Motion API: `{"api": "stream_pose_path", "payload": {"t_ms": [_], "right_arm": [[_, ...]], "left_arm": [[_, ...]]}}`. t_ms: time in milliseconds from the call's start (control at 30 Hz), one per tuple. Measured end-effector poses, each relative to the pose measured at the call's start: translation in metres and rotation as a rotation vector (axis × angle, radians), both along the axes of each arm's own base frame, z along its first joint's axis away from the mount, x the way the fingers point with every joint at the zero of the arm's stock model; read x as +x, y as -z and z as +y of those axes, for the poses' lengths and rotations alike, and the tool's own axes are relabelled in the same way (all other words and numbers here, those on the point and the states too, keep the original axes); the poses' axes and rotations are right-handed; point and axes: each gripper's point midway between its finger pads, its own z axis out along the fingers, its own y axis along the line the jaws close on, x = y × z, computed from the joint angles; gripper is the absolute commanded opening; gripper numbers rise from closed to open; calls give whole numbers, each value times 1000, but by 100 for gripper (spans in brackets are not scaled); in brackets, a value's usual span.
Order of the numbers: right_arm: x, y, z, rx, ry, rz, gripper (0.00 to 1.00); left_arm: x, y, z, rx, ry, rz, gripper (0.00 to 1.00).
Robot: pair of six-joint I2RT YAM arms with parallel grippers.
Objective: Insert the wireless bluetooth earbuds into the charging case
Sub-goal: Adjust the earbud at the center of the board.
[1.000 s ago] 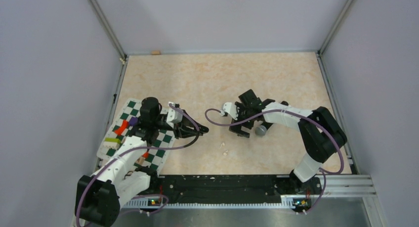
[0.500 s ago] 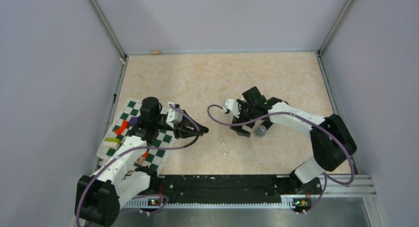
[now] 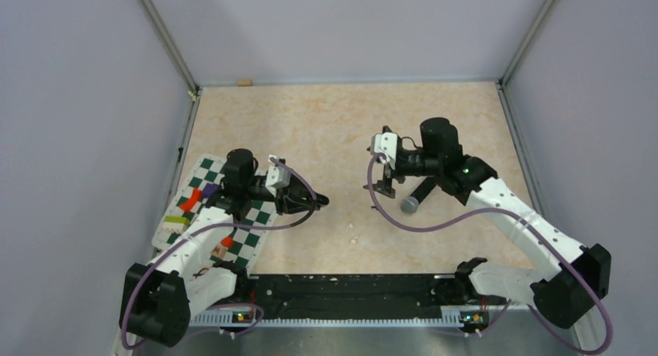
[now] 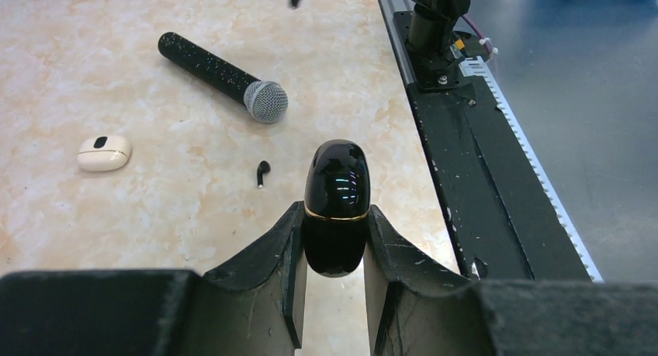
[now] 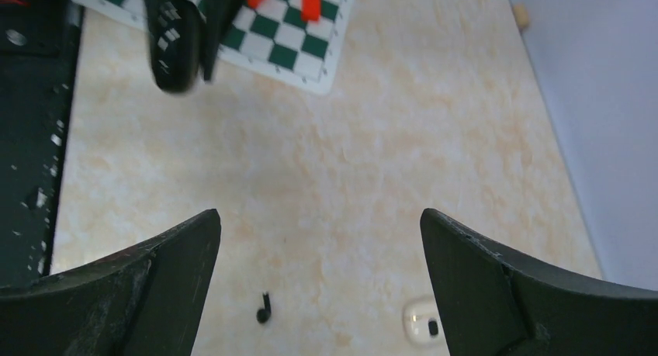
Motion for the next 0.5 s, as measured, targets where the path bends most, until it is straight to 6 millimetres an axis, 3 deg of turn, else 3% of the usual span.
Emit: {"api": "stream_pose_path", "payload": {"t_ms": [100, 167, 367, 500], "right_arm": [[-25, -22, 26, 89, -109, -8, 99], [-33, -23, 40, 119, -138, 38, 99], [-25, -8, 65, 159, -102, 166, 99], [-33, -7, 77, 178, -116, 192, 99]], "left_arm": [[1, 3, -1, 5, 1, 13, 0], [1, 5, -2, 8, 1, 19, 0], [3, 11, -4, 20, 1, 47, 0], [4, 13, -5, 25, -4, 53, 0]]}}
